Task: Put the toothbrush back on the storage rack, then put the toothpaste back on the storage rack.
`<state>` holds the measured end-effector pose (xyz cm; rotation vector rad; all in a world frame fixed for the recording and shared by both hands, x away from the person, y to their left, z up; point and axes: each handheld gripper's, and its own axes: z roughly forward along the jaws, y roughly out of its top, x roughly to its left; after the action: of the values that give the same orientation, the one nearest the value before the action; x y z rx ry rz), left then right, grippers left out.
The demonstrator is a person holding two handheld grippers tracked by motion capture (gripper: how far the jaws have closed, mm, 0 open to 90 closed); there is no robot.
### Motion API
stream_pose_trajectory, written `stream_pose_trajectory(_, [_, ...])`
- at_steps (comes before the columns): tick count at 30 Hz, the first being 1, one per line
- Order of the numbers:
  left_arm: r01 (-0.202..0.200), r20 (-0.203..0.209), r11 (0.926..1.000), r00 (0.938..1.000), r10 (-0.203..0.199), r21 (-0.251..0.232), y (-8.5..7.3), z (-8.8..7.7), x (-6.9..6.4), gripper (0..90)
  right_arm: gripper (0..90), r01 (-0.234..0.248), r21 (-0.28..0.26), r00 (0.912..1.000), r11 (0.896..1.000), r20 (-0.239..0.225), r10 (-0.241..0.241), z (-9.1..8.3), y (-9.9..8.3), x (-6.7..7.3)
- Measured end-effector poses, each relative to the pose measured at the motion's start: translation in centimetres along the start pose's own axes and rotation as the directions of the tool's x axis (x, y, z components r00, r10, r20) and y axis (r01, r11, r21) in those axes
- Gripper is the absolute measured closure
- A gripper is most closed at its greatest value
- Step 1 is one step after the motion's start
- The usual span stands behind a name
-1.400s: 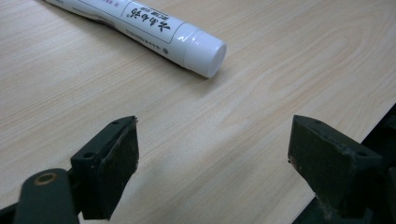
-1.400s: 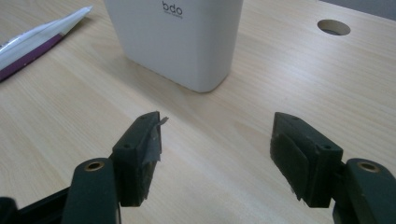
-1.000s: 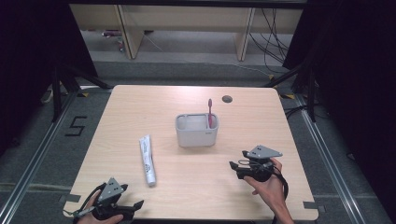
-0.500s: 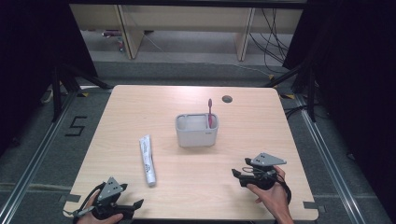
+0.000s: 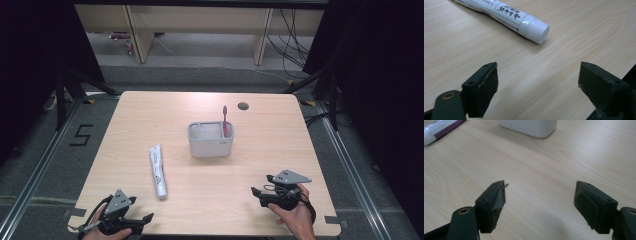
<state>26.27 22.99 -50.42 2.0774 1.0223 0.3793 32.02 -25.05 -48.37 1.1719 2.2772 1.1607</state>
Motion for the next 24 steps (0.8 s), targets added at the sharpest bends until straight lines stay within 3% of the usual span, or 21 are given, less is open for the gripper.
stream_pose_trajectory(3, [0.004, -0.006, 0.9999, 1.0000, -0.004, -0.010, 0.0, 0.1, 0.0, 16.0, 26.2, -0.002, -0.005, 0.9998, 1.000, -0.019, 0.002, -0.2, -0.3, 0.1])
stream_pose_trajectory(11, [0.001, -0.001, 1.0000, 1.0000, -0.001, -0.004, 0.0, 0.0, 0.1, 16.0, 26.1, -0.016, 0.005, 0.9998, 1.000, -0.011, 0.016, -1.0, -1.1, 0.4])
stream_pose_trajectory(12, [0.003, -0.002, 1.0000, 1.0000, -0.003, -0.004, 0.0, 0.0, 0.1, 16.0, 26.1, 0.008, 0.003, 1.0000, 1.000, -0.005, -0.008, -1.1, -1.2, 0.3])
stream_pose_trajectory(15, [0.001, 0.001, 1.0000, 1.0000, -0.001, 0.003, 0.0, -0.1, 0.1, 16.0, 25.9, -0.019, 0.015, 0.9998, 1.000, -0.010, 0.019, -1.5, -1.6, 0.5])
stream_pose_trajectory(16, [0.004, -0.001, 1.0000, 1.0000, -0.004, 0.001, 0.0, -0.1, 0.1, 16.0, 25.9, -0.002, 0.005, 1.0000, 1.000, -0.007, 0.002, -1.4, -1.7, 0.4])
stream_pose_trajectory(17, [0.005, -0.001, 1.0000, 1.0000, -0.005, 0.001, 0.0, -0.1, 0.1, 16.0, 25.9, -0.031, 0.026, 0.9994, 0.999, -0.016, 0.031, -1.6, -2.0, 0.7])
stream_pose_trajectory(19, [0.009, -0.002, 1.0000, 1.0000, -0.009, -0.001, 0.0, -0.1, 0.2, 16.0, 25.9, 0.005, 0.025, 0.9993, 1.000, -0.037, -0.004, -1.6, -2.1, 0.4])
stream_pose_trajectory(21, [0.009, -0.006, 1.0000, 0.9999, -0.009, -0.002, 0.0, -0.1, 0.2, 16.0, 25.9, 0.006, 0.021, 1.0000, 1.000, 0.002, -0.006, -1.9, -2.3, 0.6])
stream_pose_trajectory(24, [-0.007, -0.018, 0.9999, 0.9998, 0.007, -0.011, 0.1, 0.0, 0.4, 16.0, 25.9, -0.003, 0.036, 0.9998, 0.999, -0.022, 0.004, -2.0, -2.5, 0.8])
